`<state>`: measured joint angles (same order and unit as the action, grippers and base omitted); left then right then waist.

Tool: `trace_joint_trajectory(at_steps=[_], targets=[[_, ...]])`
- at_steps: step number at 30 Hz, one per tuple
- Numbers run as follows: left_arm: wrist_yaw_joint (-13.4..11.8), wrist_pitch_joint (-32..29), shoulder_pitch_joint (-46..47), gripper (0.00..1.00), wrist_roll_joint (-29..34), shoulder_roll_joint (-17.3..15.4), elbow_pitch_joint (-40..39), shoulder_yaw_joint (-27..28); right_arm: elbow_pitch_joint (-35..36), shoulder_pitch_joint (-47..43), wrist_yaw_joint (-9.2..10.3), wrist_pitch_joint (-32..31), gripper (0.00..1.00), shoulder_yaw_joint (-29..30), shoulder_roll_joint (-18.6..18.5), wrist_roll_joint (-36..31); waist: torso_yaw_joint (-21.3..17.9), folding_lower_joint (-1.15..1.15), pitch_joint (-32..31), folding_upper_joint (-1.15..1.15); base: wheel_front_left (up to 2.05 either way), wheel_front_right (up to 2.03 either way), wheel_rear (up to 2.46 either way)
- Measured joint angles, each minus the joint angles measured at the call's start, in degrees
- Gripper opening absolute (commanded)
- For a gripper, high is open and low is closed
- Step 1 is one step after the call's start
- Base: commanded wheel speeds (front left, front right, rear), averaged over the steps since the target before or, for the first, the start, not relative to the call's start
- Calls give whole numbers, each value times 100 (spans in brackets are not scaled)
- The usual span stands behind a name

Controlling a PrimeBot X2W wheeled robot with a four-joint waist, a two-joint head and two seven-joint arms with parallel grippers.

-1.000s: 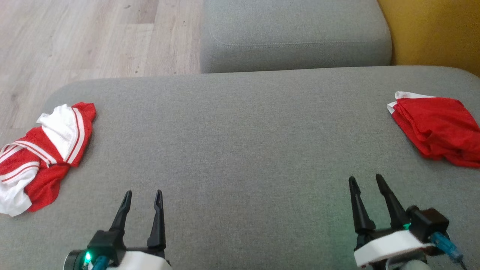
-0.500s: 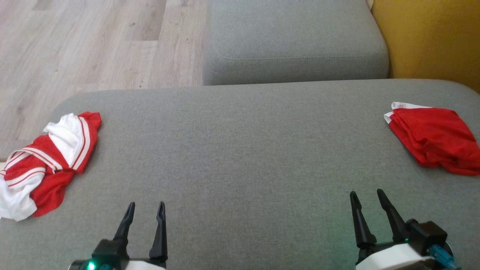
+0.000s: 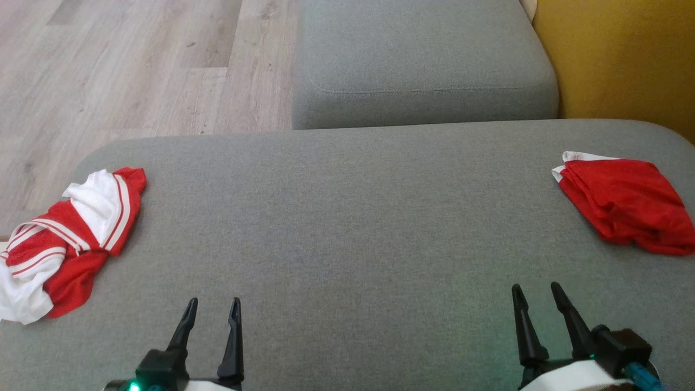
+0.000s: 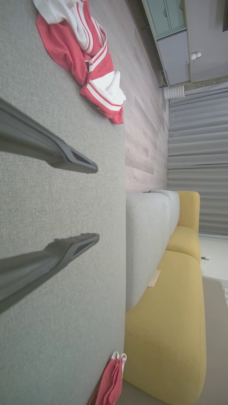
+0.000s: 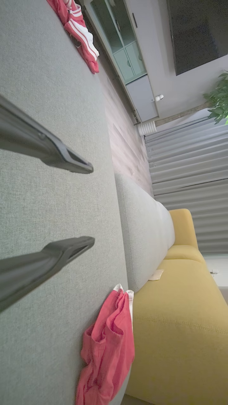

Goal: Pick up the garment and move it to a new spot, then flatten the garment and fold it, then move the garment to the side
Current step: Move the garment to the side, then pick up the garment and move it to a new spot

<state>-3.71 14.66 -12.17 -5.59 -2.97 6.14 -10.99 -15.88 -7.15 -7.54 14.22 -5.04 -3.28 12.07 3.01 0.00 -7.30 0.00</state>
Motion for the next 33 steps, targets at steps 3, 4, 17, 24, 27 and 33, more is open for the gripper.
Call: trace_joint_trajectory(at_steps=[3, 4, 17, 24, 27, 33], targets=[[-1, 1, 0, 100, -1, 0, 5, -11, -7, -74, 0, 0, 100, 3, 11, 3, -6, 0, 3, 0, 0, 0, 0], [-1, 0, 1, 100, 0, 0, 7, -19, -20, -80, 0, 0, 100, 3, 11, 3, -10, 0, 3, 0, 0, 0, 0], [-2, 0, 8, 100, -1, 0, 36, -87, -30, -80, 0, 0, 100, 80, 15, -24, -36, 0, 68, 0, 0, 0, 0], [-2, 0, 12, 100, -1, 0, 59, -87, -29, -79, 0, 0, 100, 110, 19, -42, -24, 0, 93, 0, 0, 0, 0], [-2, 0, 12, 100, -1, 0, 62, -87, -29, -79, 0, 0, 100, 110, 21, -43, -24, 0, 106, 0, 0, 0, 0], [-2, 0, 16, 100, -1, -1, 63, -86, -27, -77, 0, 0, 100, 144, 29, -49, -21, 0, 124, 0, 0, 0, 0]])
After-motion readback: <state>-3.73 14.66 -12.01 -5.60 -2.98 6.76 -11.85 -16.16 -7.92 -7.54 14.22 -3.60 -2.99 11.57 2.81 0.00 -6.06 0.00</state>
